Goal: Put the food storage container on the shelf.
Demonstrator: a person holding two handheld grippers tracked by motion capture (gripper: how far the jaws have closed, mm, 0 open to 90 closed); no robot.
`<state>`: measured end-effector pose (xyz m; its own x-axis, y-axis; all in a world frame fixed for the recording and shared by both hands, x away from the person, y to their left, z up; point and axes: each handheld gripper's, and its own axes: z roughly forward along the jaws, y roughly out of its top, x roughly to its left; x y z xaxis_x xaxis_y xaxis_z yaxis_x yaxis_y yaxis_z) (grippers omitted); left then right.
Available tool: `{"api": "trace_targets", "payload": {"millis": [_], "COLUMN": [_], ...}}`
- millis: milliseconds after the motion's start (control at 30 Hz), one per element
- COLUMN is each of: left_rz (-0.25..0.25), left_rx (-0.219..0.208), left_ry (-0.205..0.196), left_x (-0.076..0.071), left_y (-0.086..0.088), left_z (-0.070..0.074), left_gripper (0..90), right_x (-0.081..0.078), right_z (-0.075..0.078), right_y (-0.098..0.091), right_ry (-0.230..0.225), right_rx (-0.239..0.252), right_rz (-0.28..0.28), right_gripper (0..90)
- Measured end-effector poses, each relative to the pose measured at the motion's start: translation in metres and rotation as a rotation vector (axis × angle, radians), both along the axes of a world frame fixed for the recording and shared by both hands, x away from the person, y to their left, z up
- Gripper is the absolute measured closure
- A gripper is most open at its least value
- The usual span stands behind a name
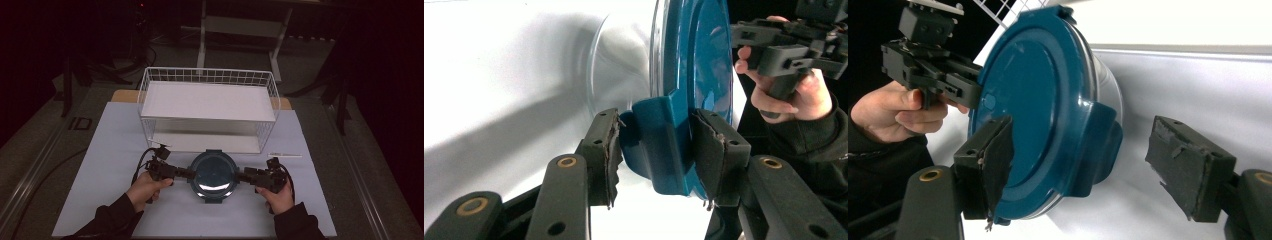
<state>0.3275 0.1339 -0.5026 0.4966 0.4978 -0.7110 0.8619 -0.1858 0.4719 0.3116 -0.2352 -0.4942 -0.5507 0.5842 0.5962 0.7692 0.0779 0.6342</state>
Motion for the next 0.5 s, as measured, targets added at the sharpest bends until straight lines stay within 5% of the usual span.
{"api": "trace_targets", "payload": {"millis": [500], "left_rz": [-0.017], "left_rx": [0.002], "left_ry": [-0.05], "left_x": [-0.0071], "left_y": [-0.0003], "left_z": [0.0022], "left_gripper": [56.8], "right_x": [0.0043], "right_z": [-0.0096], "right_y": [0.0023], "right_ry": [0.052], "right_rx": [0.013], "right_rz": [0.077], "right_gripper": [49.6]}}
